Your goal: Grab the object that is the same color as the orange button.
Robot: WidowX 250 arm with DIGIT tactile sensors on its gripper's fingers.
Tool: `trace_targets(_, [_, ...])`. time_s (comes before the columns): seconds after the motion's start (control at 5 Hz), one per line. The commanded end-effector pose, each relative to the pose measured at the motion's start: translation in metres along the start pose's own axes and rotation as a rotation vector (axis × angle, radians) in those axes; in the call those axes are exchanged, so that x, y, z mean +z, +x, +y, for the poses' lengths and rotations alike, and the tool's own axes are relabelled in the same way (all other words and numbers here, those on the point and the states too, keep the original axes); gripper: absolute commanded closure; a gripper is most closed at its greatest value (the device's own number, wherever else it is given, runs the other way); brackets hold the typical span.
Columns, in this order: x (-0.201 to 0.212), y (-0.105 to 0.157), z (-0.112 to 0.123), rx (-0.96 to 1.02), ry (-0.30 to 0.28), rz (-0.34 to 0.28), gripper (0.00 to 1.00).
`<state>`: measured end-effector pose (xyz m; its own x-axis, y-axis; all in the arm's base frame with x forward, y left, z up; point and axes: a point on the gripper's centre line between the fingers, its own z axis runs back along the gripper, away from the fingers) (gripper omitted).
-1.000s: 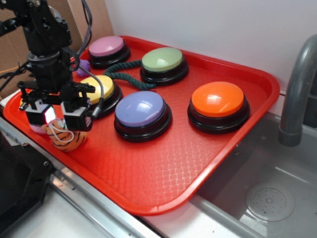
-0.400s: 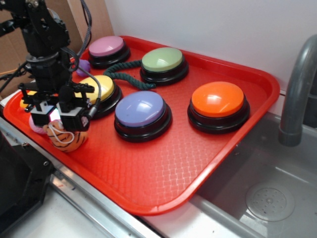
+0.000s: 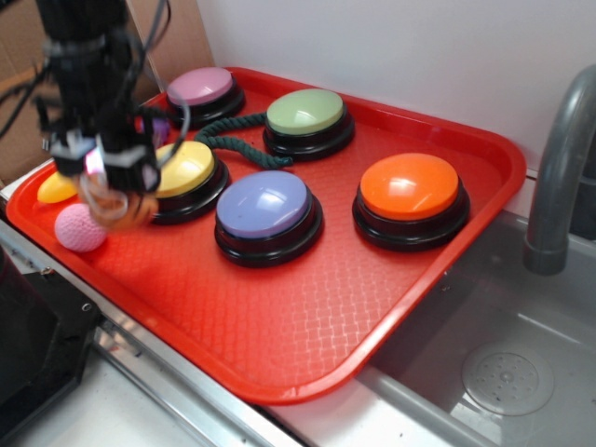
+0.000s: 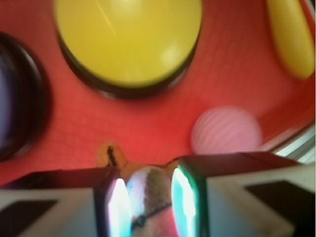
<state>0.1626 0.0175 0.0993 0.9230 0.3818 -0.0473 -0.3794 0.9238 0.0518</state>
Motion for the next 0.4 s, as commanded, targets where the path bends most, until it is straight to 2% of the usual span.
trace_targets(0.0, [0.103,0.036,-0.023,-0.238,0.042,-0.209,1.0])
trace_targets(0.2, [0.129,0.055,-0.033,-0.368,0.075,-0.23,1.0])
